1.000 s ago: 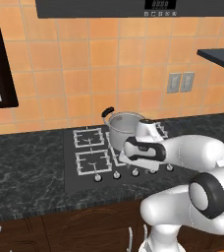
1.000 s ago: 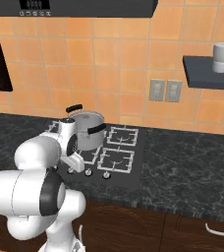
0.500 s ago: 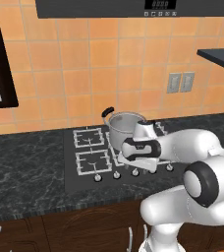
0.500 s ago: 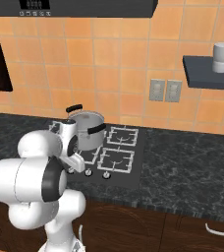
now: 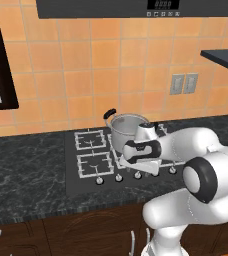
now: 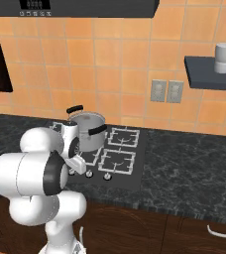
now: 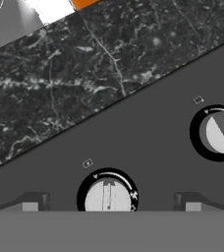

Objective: Turn off the center burner of the stove.

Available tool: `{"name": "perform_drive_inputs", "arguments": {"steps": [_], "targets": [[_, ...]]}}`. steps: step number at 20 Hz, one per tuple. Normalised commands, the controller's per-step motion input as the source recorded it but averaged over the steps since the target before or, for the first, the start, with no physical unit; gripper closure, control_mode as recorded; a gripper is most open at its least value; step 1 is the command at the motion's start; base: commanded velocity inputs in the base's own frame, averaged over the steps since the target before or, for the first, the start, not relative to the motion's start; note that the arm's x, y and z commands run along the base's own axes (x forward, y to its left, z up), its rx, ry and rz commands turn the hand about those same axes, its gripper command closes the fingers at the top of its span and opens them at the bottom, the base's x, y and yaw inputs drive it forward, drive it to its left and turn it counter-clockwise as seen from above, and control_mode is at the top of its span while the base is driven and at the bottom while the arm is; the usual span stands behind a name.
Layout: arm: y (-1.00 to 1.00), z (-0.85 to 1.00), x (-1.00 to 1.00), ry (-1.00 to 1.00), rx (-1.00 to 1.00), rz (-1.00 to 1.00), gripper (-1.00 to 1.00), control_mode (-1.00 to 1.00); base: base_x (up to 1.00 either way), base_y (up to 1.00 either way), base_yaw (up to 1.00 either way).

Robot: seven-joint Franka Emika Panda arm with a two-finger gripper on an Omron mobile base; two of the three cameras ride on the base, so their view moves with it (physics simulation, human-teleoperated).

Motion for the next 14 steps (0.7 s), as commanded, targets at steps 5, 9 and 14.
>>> {"name": "perform_drive_inputs", "arguments": {"steps": [5,9,14], "targets": [[0.00,-0.08,0.00,0.00,0.00,0.00,-1.00,-1.00,0.00,0.00,0.00],[0.00,-0.06,0.01,0.00,0.00,0.00,-1.00,-1.00,0.00,0.00,0.00],[0.00,-0.02,0.01,0.00,0.00,0.00,1.00,-1.00,0.00,0.00,0.00]]}}
